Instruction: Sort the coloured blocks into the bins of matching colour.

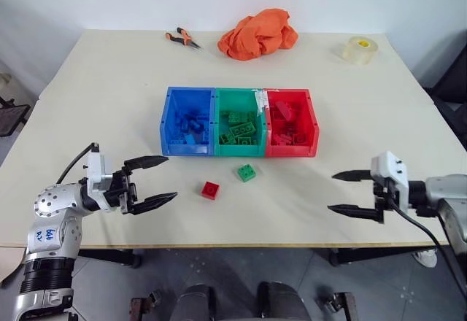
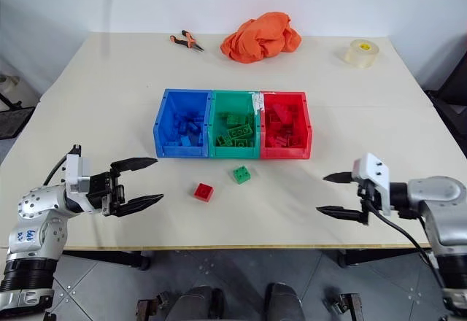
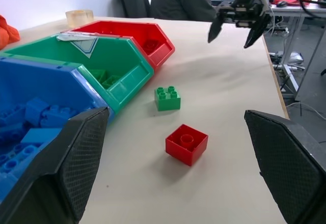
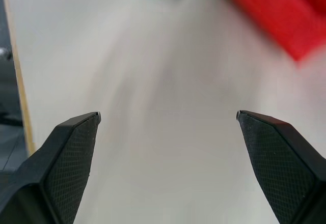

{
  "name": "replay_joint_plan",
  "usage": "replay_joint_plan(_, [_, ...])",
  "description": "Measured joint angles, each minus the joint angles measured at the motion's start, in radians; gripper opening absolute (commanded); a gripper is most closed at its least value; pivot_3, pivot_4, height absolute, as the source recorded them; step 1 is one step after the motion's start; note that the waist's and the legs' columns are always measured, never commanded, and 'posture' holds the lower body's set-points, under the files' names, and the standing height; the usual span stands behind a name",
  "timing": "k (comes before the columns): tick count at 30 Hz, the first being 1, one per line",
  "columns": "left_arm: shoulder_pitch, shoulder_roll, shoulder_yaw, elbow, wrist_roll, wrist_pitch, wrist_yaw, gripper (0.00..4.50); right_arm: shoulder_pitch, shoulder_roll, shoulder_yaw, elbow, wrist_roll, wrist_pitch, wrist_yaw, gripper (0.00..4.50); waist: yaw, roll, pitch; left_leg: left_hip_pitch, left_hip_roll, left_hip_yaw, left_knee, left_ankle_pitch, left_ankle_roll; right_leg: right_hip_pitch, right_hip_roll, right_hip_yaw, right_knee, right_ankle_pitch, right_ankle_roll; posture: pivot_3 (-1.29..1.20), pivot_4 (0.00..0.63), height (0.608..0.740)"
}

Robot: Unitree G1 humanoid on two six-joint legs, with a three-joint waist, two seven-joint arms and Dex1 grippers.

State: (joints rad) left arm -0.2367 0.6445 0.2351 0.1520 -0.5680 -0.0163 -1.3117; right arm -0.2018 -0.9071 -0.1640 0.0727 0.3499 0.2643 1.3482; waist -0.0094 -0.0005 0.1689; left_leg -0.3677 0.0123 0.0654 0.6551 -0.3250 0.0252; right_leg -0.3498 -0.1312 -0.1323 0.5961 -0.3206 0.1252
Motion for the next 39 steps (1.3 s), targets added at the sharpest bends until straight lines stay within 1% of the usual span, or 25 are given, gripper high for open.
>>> replay_joint_plan(3, [-0.021,0.0,-0.002,0.008,0.0,0.006,0.0,4.5,0.001,0.001,0.001,-0.041,0.014,0.017,-0.027,4.47,0.007,0.0,0.0,0.0,0.0,0.0,0.0,0.0,0.0,0.0,0.0,0.0,0.0,0.0,0.0,0.0,0.15,0.74])
replay_joint_plan(6, [-0.032,0.0,-0.005,0.011,0.001,0.007,0.0,4.5,-0.03,0.04,0.022,-0.086,0.014,0.049,-0.09,4.47,0.008,0.0,0.0,0.0,0.0,-0.001,0.001,0.0,0.0,0.001,0.0,0.0,-0.001,0.0,0.0,0.0,0.15,0.74])
replay_joint_plan(8, [-0.032,-0.001,-0.011,0.01,0.001,0.009,0.001,4.5,-0.053,0.102,0.059,-0.121,0.014,0.092,-0.148,4.47,0.008,0.0,0.0,0.0,0.0,-0.002,0.001,0.0,0.0,0.001,0.0,0.0,-0.001,0.0,0.0,0.0,0.15,0.74])
replay_joint_plan(12, [-0.015,-0.008,-0.018,-0.031,0.0,0.021,0.016,4.5,-0.1,0.266,0.183,-0.131,-0.003,0.129,-0.254,4.47,0.007,0.0,0.0,-0.001,0.0,-0.002,0.001,0.0,0.0,0.001,0.0,0.0,-0.001,0.0,0.0,0.0,0.15,0.74])
replay_joint_plan(15, [0.013,-0.008,-0.018,-0.06,0.0,0.031,0.025,4.5,-0.132,0.319,0.241,-0.104,-0.025,0.126,-0.29,4.47,0.009,0.0,0.0,-0.001,-0.001,-0.003,0.001,0.0,0.0,0.001,0.0,0.0,0.0,0.0,0.0,0.0,0.15,0.74])
replay_joint_plan(21, [0.052,-0.006,0.003,-0.079,-0.002,0.04,0.04,4.5,-0.221,0.423,0.322,0.071,-0.122,0.004,-0.333,4.47,0.004,0.0,0.0,-0.001,-0.001,-0.004,0.001,0.0,0.0,0.001,0.0,0.0,0.0,0.0,0.0,0.0,0.15,0.74])
replay_joint_plan(26, [0.088,-0.006,0.022,-0.113,-0.014,0.041,0.053,4.5,-0.31,0.512,0.354,0.223,-0.18,-0.115,-0.369,4.47,-0.008,-0.001,0.0,0.0,0.0,-0.004,0.001,0.0,0.0,0.001,0.001,0.0,0.003,0.0,0.0,0.0,0.15,0.74])
replay_joint_plan(31, [0.116,-0.006,0.029,-0.14,-0.018,0.043,0.066,4.5,-0.365,0.572,0.357,0.327,-0.214,-0.181,-0.406,4.47,-0.02,-0.001,-0.001,0.0,0.0,-0.005,0.001,0.0,0.0,0.0,0.0,0.001,0.006,0.0,0.0,0.0,0.15,0.74])
replay_joint_plan(32, [0.122,-0.006,0.031,-0.144,-0.018,0.043,0.069,4.5,-0.367,0.578,0.357,0.33,-0.215,-0.185,-0.408,4.09,-0.02,-0.001,-0.001,0.001,0.0,-0.006,0.001,0.0,0.0,0.0,0.0,0.001,0.007,0.0,0.0,0.0,0.15,0.74])
replay_joint_plan(33, [0.127,-0.006,0.032,-0.145,-0.018,0.043,0.071,4.5,-0.367,0.581,0.357,0.33,-0.215,-0.187,-0.41,3.89,-0.02,-0.001,-0.001,0.001,0.0,-0.006,0.001,0.0,0.0,0.0,0.0,0.002,0.008,0.0,0.0,0.0,0.15,0.74])
replay_joint_plan(39, [0.143,-0.006,0.041,-0.149,-0.021,0.042,0.077,4.5,-0.321,0.577,0.357,0.264,-0.211,-0.173,-0.393,1.91,-0.018,-0.001,-0.001,0.0,-0.001,-0.007,0.001,0.0,0.0,-0.001,-0.001,0.004,0.009,0.0,0.0,0.0,0.15,0.74])
